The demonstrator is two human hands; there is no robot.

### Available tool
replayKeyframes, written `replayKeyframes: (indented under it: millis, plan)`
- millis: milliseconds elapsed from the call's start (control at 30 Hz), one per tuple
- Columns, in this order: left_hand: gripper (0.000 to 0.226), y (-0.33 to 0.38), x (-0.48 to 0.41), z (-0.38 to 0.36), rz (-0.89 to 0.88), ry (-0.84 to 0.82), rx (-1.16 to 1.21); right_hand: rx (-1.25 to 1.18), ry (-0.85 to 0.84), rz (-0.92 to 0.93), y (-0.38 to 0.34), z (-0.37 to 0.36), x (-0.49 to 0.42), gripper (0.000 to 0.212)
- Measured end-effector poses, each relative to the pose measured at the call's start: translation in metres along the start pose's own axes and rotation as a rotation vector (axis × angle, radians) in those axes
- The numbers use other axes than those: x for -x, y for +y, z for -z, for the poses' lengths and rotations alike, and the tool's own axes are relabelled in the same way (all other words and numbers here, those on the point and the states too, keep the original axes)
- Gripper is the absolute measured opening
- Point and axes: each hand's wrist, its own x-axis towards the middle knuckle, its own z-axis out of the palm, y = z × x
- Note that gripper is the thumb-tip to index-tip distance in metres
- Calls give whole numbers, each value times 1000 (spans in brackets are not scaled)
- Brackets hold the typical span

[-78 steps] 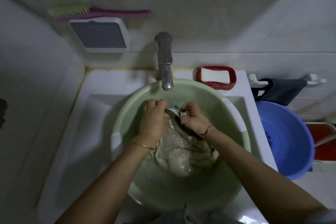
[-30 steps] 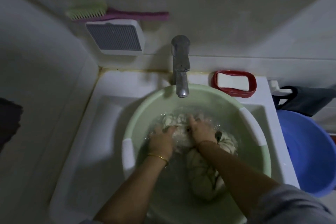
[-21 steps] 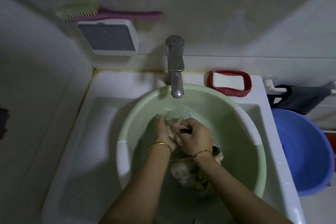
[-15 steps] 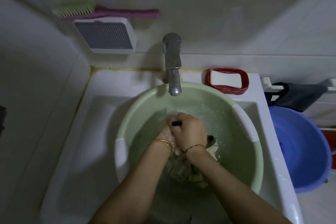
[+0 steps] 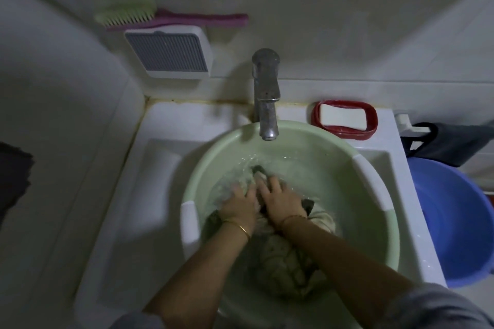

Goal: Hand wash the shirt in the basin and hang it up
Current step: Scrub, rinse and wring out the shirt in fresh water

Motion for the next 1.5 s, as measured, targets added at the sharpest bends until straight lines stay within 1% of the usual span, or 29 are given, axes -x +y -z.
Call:
replayKeyframes:
  millis: [33,67,133,167,233,267,300,333,400,467,533,600,667,733,767,800,833,867,900,967,1033,1133,1167,1233,1267,1300,1367,1433,1500]
  plan:
    - [54,-3,-2,0,45,21,115,-117,-36,-52,4,1,-2,59]
    - [48,-7,-7,-2,47,99,283,-250,-23,-170,8,3,-6,49]
    - [31,-5,-9,5,-1,164,624,-460,125,-485,13,10,-12,31]
    - [26,-3,-13,11,12,161,848,-566,195,-566,12,13,-12,25]
    - [17,0,-32,12,209,11,1339,-824,262,-525,3,22,-3,14]
    - [20,2,-37,16,322,-72,1568,-932,280,-468,-3,29,6,8]
    - [27,6,-33,27,357,-145,1647,-1001,309,-411,-10,38,15,8]
    - [31,13,-29,37,376,-177,1720,-1027,357,-369,-16,48,23,20]
    - [38,24,-21,47,362,-188,1693,-970,424,-308,-25,61,30,36]
    - [42,30,-11,55,343,-200,1711,-866,421,-293,-29,69,29,27]
    - [38,36,1,53,266,-236,1698,-841,386,-357,-24,71,20,14]
    - [37,37,13,47,222,-259,1554,-825,360,-422,-11,67,10,15]
    - [41,33,14,45,135,-196,1308,-811,316,-401,5,62,-1,13]
    - [49,20,9,50,-61,-91,1205,-939,291,-255,18,62,-3,10]
    - [52,12,2,54,-173,-105,1122,-1075,278,-177,23,65,1,7]
    - [46,3,0,59,-231,-156,1022,-1232,249,-114,28,69,8,13]
    - [37,-4,-5,63,-253,-214,930,-1363,196,-76,34,74,15,25]
    - [34,-9,-8,67,-236,-191,836,-1413,128,-55,41,77,20,39]
    - [33,-13,-14,70,-240,-116,798,-1360,56,-58,49,78,26,50]
    - [28,-11,-13,79,-260,62,817,-1067,-90,-78,63,75,32,65]
    - [23,-5,-7,88,-295,126,911,-785,-204,-69,71,68,36,74]
    - [22,-7,2,97,-267,228,1072,-568,-225,-144,81,56,36,73]
    - [20,-9,4,99,-236,293,1145,-523,-256,-160,84,57,37,64]
    - [15,-13,9,107,-126,335,1320,-504,-337,-169,90,64,43,25]
    - [16,-16,12,111,-91,341,1352,-537,-345,-157,92,71,47,17]
    - [15,-19,14,114,-82,371,1313,-604,-317,-144,93,78,50,19]
    - [6,-24,18,116,-119,455,1052,-886,-213,-165,93,88,53,19]
    - [19,-24,22,111,-164,479,715,-1149,-151,-224,88,90,48,32]
    - [38,-17,20,94,-250,439,395,-1045,-88,-250,78,87,39,42]
